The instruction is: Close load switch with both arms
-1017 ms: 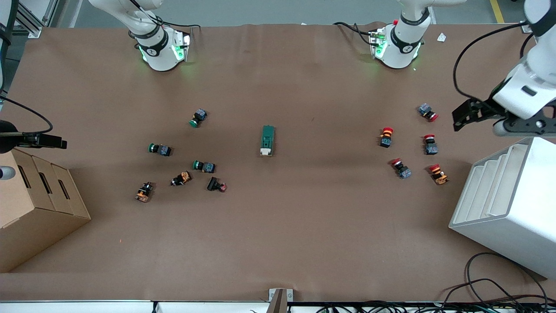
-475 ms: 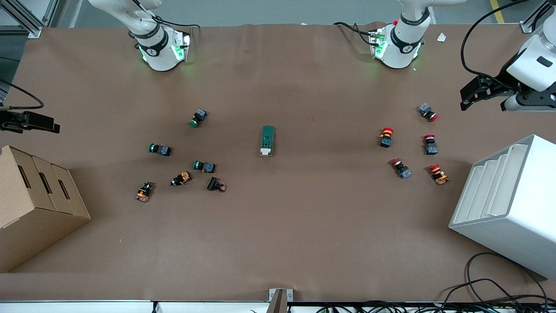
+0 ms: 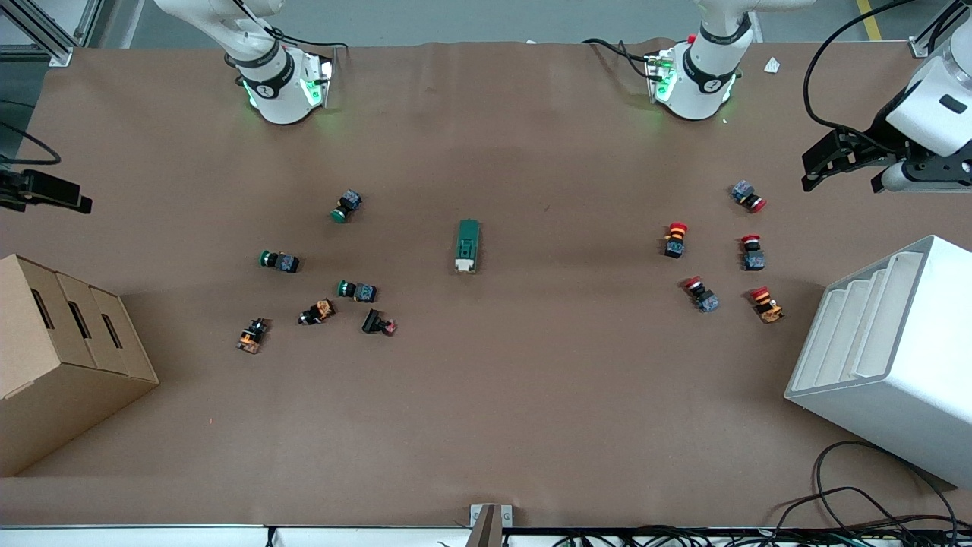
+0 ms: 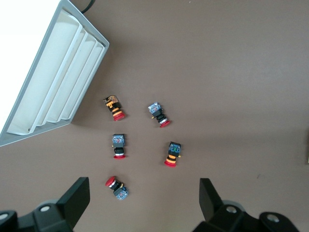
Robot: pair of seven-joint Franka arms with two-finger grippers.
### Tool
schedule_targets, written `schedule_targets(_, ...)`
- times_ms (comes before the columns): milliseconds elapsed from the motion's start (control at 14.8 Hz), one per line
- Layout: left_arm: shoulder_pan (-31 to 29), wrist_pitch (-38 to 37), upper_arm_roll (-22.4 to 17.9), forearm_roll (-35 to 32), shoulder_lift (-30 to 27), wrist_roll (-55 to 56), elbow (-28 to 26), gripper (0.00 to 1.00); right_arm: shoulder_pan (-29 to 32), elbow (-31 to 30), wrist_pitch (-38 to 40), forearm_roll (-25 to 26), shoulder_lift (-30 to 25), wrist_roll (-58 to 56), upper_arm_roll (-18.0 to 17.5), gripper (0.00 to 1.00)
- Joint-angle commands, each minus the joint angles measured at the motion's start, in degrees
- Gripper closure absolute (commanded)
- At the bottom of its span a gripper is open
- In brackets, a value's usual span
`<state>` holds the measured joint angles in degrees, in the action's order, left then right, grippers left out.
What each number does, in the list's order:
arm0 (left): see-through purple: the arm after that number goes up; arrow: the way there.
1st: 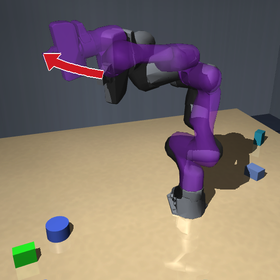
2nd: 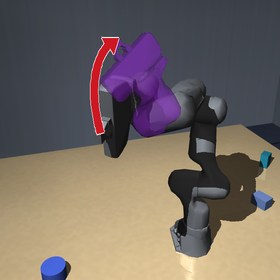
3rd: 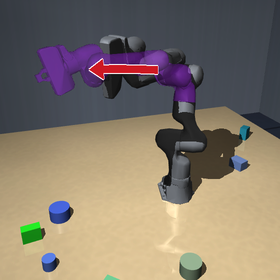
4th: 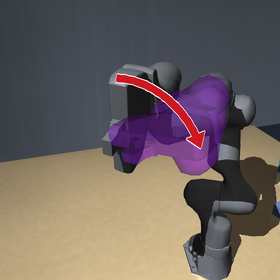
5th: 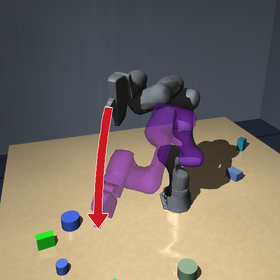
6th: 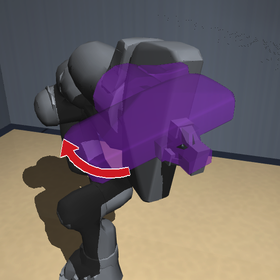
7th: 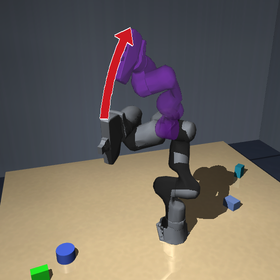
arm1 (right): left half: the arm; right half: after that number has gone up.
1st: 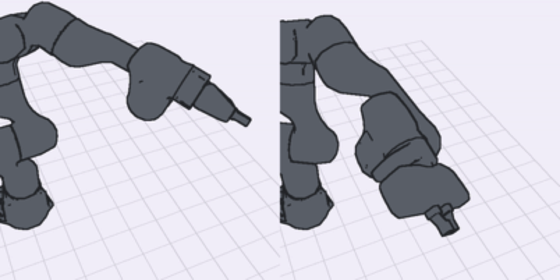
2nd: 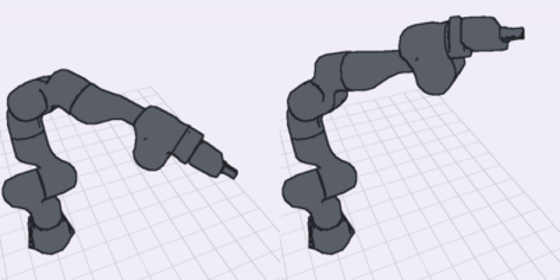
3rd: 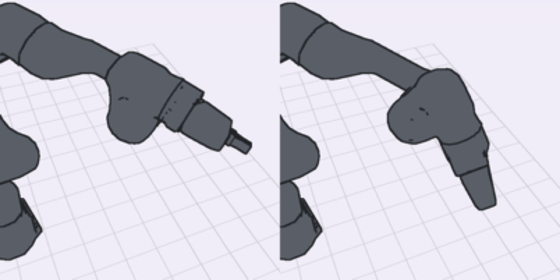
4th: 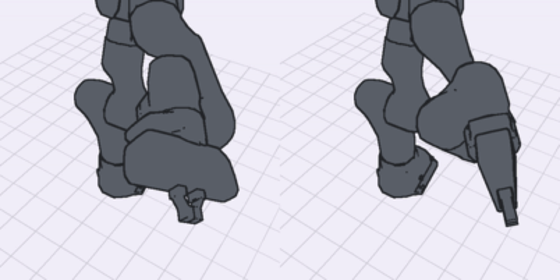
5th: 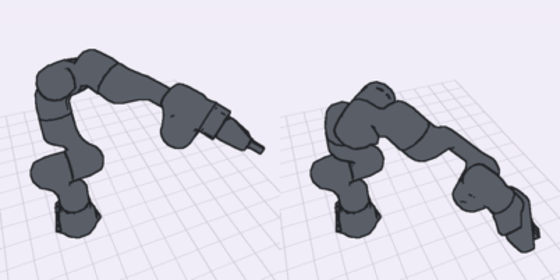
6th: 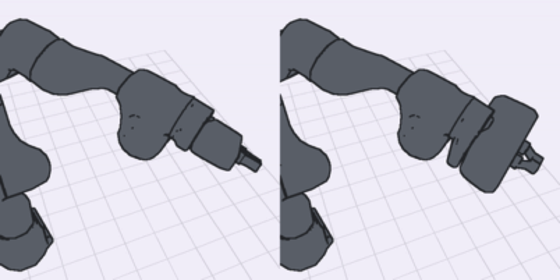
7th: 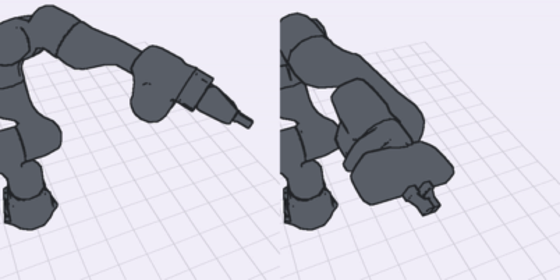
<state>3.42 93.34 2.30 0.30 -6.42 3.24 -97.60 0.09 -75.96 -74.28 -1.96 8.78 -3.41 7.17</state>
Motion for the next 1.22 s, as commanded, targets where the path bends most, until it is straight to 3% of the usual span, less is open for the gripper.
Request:
schedule_targets(0, -0.43, 0.35, -0.01, 1.20, -1.05, -1.84, -0.75, 0.00, 0.17, -6.65, -0.95, 0.74, -5.43, 2.01, -0.93, 0.00)
schedule_targets(407, -0.60, -0.70, -0.19, 1.11, 0.97, -3.51, 2.15, 0.00, 0.52, -20.18, -6.56, 1.17, -17.03, 1.66, -2.07, 0.00)
schedule_targets(1153, -0.69, -1.49, -0.45, 1.20, 0.97, -3.16, 2.33, 0.00, 0.88, -19.41, -4.65, 1.79, -19.06, 1.48, -3.13, 0.00)
